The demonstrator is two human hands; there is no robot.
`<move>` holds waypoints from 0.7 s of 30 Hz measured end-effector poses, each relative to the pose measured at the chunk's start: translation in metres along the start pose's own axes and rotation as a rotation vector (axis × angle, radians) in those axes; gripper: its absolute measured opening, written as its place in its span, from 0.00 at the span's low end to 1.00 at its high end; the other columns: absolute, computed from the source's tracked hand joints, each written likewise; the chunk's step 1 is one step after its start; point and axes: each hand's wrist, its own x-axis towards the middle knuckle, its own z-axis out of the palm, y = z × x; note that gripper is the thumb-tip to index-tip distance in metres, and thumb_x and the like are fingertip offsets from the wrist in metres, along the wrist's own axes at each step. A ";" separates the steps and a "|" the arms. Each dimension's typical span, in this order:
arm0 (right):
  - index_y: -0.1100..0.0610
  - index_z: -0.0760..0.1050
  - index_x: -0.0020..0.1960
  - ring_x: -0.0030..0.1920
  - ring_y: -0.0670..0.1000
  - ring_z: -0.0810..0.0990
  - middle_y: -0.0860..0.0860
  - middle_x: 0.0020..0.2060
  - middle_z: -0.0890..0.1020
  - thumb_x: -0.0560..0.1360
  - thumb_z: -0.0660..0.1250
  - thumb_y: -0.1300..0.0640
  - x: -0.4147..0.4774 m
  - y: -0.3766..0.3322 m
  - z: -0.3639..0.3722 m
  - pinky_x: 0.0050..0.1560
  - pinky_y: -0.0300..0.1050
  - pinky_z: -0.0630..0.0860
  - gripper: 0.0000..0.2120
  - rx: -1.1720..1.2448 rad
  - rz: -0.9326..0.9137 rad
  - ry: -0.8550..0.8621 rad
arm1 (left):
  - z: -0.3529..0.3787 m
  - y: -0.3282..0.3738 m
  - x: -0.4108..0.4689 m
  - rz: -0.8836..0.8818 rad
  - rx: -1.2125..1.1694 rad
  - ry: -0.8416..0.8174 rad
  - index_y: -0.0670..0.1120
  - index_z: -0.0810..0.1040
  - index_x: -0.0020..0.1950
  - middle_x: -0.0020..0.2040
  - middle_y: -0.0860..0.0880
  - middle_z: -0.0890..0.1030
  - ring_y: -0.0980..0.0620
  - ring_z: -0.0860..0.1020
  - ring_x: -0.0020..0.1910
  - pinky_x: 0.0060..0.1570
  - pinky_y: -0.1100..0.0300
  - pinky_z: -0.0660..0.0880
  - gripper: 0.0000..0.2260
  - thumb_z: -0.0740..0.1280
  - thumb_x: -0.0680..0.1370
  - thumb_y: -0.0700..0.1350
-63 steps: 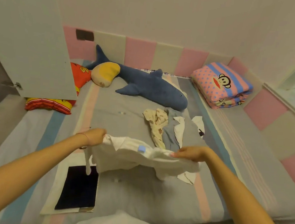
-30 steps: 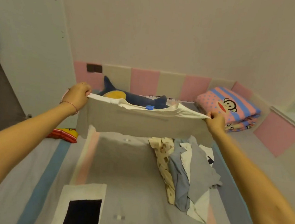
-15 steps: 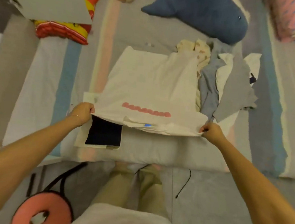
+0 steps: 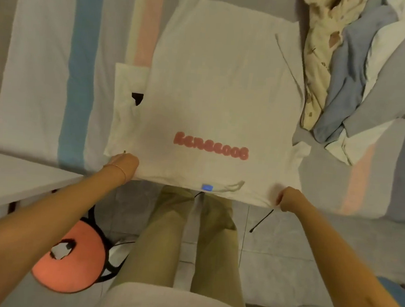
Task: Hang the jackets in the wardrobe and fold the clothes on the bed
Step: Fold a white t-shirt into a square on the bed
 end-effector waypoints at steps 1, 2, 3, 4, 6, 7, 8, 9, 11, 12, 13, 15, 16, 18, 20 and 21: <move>0.63 0.78 0.59 0.47 0.52 0.72 0.59 0.58 0.79 0.75 0.64 0.67 0.004 -0.001 0.007 0.56 0.42 0.72 0.13 0.007 0.005 -0.007 | 0.005 0.003 0.003 0.009 0.023 -0.053 0.38 0.73 0.62 0.64 0.42 0.75 0.47 0.73 0.62 0.62 0.58 0.68 0.12 0.57 0.80 0.36; 0.63 0.78 0.58 0.48 0.53 0.74 0.59 0.57 0.79 0.76 0.63 0.67 0.009 -0.002 0.014 0.55 0.43 0.72 0.12 0.027 0.012 -0.005 | 0.010 0.003 0.008 0.022 0.036 -0.102 0.38 0.74 0.61 0.63 0.42 0.75 0.46 0.74 0.62 0.63 0.57 0.68 0.12 0.57 0.80 0.36; 0.63 0.78 0.57 0.49 0.54 0.75 0.59 0.57 0.79 0.76 0.62 0.67 0.012 -0.003 0.020 0.55 0.44 0.72 0.12 0.054 0.015 -0.003 | 0.015 0.003 0.012 0.041 0.044 -0.131 0.38 0.76 0.60 0.62 0.41 0.76 0.45 0.74 0.61 0.65 0.57 0.67 0.12 0.58 0.79 0.35; 0.63 0.78 0.58 0.51 0.55 0.76 0.59 0.57 0.78 0.77 0.60 0.67 0.016 -0.006 0.025 0.56 0.44 0.72 0.12 0.082 0.023 -0.016 | 0.017 0.004 0.015 0.056 0.038 -0.147 0.38 0.76 0.58 0.61 0.41 0.77 0.45 0.75 0.59 0.64 0.57 0.68 0.12 0.58 0.78 0.35; 0.65 0.77 0.59 0.51 0.56 0.74 0.61 0.58 0.77 0.77 0.59 0.67 0.028 -0.012 0.034 0.55 0.44 0.70 0.13 0.186 0.052 -0.033 | 0.021 0.009 0.024 0.139 0.050 -0.164 0.39 0.76 0.58 0.59 0.42 0.77 0.46 0.76 0.57 0.59 0.60 0.69 0.12 0.58 0.79 0.36; 0.65 0.76 0.60 0.50 0.56 0.74 0.61 0.59 0.77 0.78 0.59 0.66 0.038 -0.016 0.036 0.54 0.44 0.70 0.13 0.238 0.069 -0.019 | 0.021 0.015 0.030 0.178 0.071 -0.181 0.39 0.75 0.60 0.60 0.42 0.77 0.47 0.76 0.58 0.59 0.60 0.69 0.12 0.58 0.79 0.36; 0.64 0.75 0.61 0.50 0.57 0.75 0.60 0.59 0.77 0.78 0.58 0.65 0.043 -0.022 0.038 0.54 0.45 0.70 0.14 0.266 0.078 0.020 | 0.020 0.020 0.033 0.200 0.084 -0.191 0.39 0.74 0.61 0.61 0.42 0.76 0.46 0.75 0.59 0.60 0.60 0.69 0.12 0.58 0.79 0.37; 0.62 0.74 0.62 0.52 0.57 0.76 0.59 0.59 0.77 0.79 0.57 0.64 0.049 -0.028 0.038 0.54 0.46 0.71 0.14 0.261 0.082 0.105 | 0.017 0.027 0.039 0.218 0.088 -0.163 0.40 0.74 0.61 0.61 0.42 0.76 0.46 0.75 0.59 0.61 0.59 0.69 0.12 0.57 0.80 0.38; 0.59 0.72 0.65 0.57 0.57 0.76 0.56 0.60 0.76 0.78 0.56 0.64 0.062 -0.045 0.039 0.53 0.49 0.73 0.17 0.217 0.004 0.413 | 0.008 0.041 0.052 0.274 0.033 0.002 0.42 0.74 0.60 0.60 0.44 0.77 0.47 0.76 0.56 0.60 0.58 0.71 0.12 0.56 0.80 0.40; 0.59 0.72 0.66 0.59 0.57 0.75 0.56 0.61 0.76 0.77 0.57 0.64 0.068 -0.055 0.040 0.55 0.51 0.74 0.17 0.220 -0.102 0.571 | 0.002 0.049 0.055 0.318 -0.034 0.116 0.43 0.74 0.60 0.60 0.44 0.77 0.47 0.76 0.55 0.58 0.58 0.72 0.12 0.55 0.81 0.42; 0.59 0.71 0.67 0.62 0.58 0.74 0.57 0.63 0.75 0.77 0.59 0.62 0.079 -0.068 0.037 0.59 0.53 0.73 0.18 0.216 -0.228 0.685 | -0.005 0.060 0.064 0.379 -0.099 0.239 0.45 0.72 0.62 0.63 0.44 0.75 0.47 0.75 0.58 0.59 0.58 0.71 0.12 0.55 0.81 0.44; 0.56 0.65 0.72 0.69 0.59 0.68 0.56 0.69 0.70 0.78 0.57 0.53 0.096 -0.096 0.029 0.70 0.58 0.63 0.22 0.160 -0.417 0.751 | -0.016 0.080 0.080 0.512 -0.155 0.427 0.48 0.66 0.71 0.75 0.46 0.60 0.45 0.63 0.72 0.69 0.54 0.61 0.17 0.55 0.82 0.48; 0.53 0.60 0.75 0.74 0.58 0.61 0.54 0.73 0.64 0.79 0.53 0.49 0.111 -0.111 0.021 0.73 0.60 0.56 0.25 0.094 -0.469 0.727 | -0.024 0.091 0.098 0.566 -0.111 0.481 0.49 0.61 0.74 0.77 0.48 0.50 0.45 0.53 0.76 0.73 0.50 0.54 0.20 0.54 0.82 0.51; 0.48 0.50 0.78 0.77 0.56 0.50 0.51 0.77 0.53 0.80 0.47 0.44 0.139 -0.136 0.005 0.74 0.63 0.46 0.27 -0.037 -0.527 0.722 | -0.039 0.102 0.133 0.622 0.029 0.544 0.52 0.55 0.76 0.76 0.49 0.40 0.41 0.45 0.76 0.71 0.41 0.46 0.24 0.52 0.80 0.54; 0.45 0.49 0.78 0.76 0.56 0.48 0.50 0.77 0.52 0.80 0.43 0.41 0.169 -0.154 -0.020 0.71 0.67 0.44 0.27 -0.117 -0.535 0.766 | -0.064 0.108 0.167 0.630 0.190 0.633 0.56 0.54 0.76 0.76 0.47 0.45 0.38 0.48 0.75 0.65 0.30 0.50 0.27 0.49 0.76 0.58; 0.44 0.49 0.77 0.76 0.56 0.48 0.50 0.77 0.52 0.80 0.41 0.39 0.184 -0.160 -0.038 0.69 0.68 0.43 0.27 -0.136 -0.524 0.792 | -0.080 0.110 0.184 0.615 0.277 0.640 0.59 0.47 0.76 0.77 0.48 0.42 0.39 0.44 0.75 0.62 0.27 0.48 0.29 0.43 0.75 0.61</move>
